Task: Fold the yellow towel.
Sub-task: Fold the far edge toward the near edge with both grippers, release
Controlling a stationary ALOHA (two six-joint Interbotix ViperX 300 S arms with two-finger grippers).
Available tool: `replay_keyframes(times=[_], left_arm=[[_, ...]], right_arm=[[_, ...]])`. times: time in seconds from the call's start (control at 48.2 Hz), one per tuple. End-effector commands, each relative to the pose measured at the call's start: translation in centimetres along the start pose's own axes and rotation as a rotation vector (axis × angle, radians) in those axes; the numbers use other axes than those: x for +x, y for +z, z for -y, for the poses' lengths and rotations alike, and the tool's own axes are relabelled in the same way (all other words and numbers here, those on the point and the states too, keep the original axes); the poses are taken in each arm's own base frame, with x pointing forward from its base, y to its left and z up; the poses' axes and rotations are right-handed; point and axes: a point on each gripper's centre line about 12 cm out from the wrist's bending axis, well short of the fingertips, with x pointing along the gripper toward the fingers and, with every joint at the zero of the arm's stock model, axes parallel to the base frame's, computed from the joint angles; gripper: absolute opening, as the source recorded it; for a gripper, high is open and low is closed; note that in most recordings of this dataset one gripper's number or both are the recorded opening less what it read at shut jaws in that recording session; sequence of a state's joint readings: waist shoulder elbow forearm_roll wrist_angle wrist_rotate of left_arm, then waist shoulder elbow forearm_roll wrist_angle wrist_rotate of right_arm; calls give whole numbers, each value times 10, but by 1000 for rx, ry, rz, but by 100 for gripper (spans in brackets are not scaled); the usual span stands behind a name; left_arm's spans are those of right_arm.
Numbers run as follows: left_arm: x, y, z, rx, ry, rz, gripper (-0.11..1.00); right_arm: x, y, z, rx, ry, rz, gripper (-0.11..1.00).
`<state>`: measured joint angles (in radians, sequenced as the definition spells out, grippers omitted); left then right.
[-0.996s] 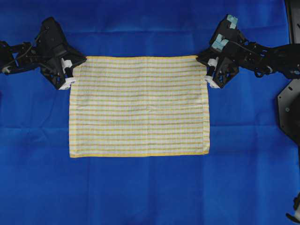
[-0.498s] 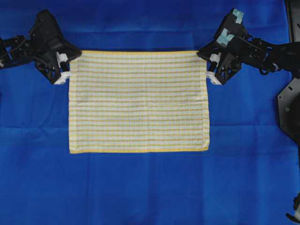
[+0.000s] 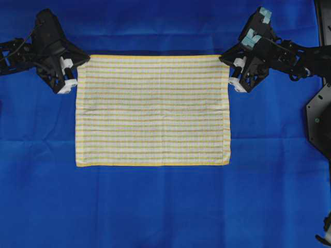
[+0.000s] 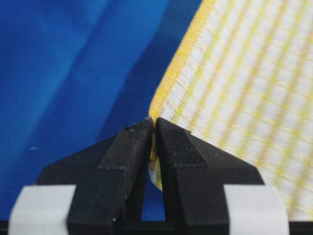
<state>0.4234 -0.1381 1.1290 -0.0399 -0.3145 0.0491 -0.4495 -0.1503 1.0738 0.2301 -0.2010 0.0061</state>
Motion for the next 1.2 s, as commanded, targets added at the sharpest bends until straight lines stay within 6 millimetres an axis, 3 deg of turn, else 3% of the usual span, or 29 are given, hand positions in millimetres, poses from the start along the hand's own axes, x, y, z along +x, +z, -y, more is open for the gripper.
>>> replay_keyframes(times=[0.0, 0.228, 0.436, 0.685, 0.955, 1.183], left_arm=[[-9, 6, 12, 5, -36, 39, 3], [-32, 0, 44, -6, -144, 71, 3], [-54, -6, 84, 6, -298, 88, 3], [-68, -15, 126, 31, -447, 58, 3], [-78, -17, 149, 37, -531, 48, 3], [-79, -20, 151, 50, -534, 25, 3]], right_arm=[[-10, 5, -9, 9, 29, 14, 4], [-36, -5, -45, -11, 149, -6, 4], [-60, -24, -80, -31, 281, -26, 4], [-80, -43, -115, -90, 416, -60, 4], [-86, -52, -131, -113, 467, -83, 4], [-84, -54, -138, -127, 478, -92, 4]])
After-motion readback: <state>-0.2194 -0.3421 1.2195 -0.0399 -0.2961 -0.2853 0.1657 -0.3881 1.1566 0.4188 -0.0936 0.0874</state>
